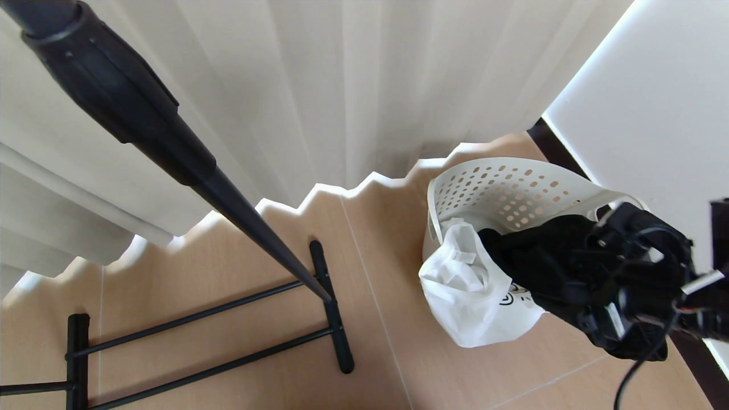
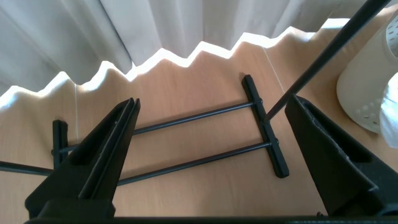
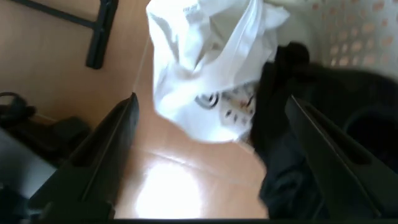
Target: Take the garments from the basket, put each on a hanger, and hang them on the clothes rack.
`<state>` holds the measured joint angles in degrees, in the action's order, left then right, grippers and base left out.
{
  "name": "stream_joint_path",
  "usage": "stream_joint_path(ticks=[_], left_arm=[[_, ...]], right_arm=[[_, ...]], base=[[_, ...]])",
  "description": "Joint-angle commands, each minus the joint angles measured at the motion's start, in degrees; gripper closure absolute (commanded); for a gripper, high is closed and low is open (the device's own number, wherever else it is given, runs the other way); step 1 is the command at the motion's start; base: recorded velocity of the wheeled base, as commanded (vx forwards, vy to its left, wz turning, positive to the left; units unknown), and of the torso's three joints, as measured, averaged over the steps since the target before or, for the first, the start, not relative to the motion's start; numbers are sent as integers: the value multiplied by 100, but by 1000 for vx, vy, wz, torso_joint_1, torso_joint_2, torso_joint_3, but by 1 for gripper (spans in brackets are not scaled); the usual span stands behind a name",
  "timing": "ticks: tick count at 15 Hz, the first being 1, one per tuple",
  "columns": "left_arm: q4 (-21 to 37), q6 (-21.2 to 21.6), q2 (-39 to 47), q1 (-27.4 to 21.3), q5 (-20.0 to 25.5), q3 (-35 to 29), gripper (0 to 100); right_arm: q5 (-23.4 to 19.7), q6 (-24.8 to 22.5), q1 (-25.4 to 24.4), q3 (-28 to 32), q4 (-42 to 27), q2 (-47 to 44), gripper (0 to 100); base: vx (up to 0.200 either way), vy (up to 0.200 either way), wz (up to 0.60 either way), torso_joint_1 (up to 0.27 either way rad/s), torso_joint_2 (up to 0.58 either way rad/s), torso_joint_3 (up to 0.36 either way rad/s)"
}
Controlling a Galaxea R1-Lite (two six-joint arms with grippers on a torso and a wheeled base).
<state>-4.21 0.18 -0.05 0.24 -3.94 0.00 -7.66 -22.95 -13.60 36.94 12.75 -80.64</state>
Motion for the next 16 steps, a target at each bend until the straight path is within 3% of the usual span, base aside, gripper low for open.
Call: stream_joint_path(ticks=[1,3,6,7,11,16], left_arm=[[-1,-1,5,2,-2,0,0],[-1,-1,5,2,-2,0,0],[-1,-1,5,2,-2,0,0],[-1,-1,5,2,-2,0,0],[-1,-1,5,2,-2,0,0],[-1,-1,5,2,-2,0,0]], right_arm=[[36,-1053,-90,1641,-581,-1701,0],[150,-1413,-55,2072,-809,-1982,0],[177,-2275,-11,2089,-818,-2114,0],[185,-2802,-2,2274,-774,-2333,0],[300,-2908,-11,2951,-774,-2852,0],[476,-2881,-19,3355,-713,-3388,0]], base=[[0,0,0,0,0,0],[0,0,0,0,0,0],[0,0,0,0,0,0],[0,0,0,0,0,0],[0,0,0,0,0,0],[0,0,0,0,0,0]])
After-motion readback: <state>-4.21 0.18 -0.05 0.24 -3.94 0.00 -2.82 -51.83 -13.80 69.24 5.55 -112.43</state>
